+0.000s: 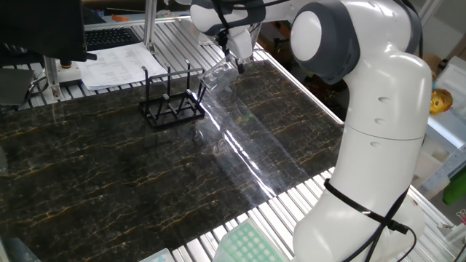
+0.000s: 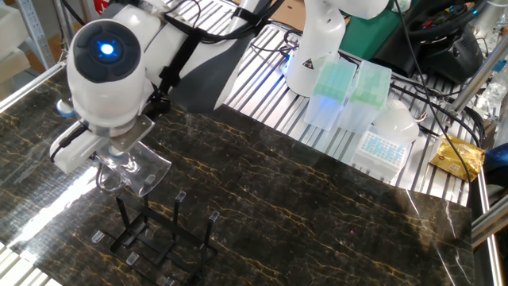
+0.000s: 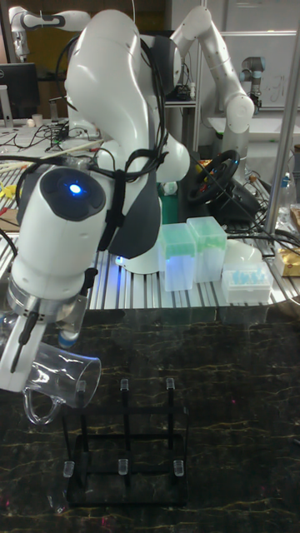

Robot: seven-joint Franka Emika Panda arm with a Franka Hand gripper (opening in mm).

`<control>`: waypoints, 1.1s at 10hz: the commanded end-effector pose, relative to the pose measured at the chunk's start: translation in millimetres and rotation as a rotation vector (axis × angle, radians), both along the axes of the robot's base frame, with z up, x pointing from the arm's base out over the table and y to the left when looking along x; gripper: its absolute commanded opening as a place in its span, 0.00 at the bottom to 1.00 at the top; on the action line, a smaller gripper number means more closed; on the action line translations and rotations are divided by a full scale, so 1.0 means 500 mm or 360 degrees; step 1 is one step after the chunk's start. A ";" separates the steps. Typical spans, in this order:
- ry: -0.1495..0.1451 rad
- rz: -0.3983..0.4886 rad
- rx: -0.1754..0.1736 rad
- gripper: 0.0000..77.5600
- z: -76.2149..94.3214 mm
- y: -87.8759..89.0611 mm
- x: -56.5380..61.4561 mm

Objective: Put the cup on the cup rack

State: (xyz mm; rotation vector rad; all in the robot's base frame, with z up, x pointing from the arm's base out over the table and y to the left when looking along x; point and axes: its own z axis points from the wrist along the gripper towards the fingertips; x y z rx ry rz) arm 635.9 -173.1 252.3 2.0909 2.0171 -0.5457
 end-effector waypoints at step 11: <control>-0.0066 -0.0004 -0.0048 0.01 -0.008 0.017 0.006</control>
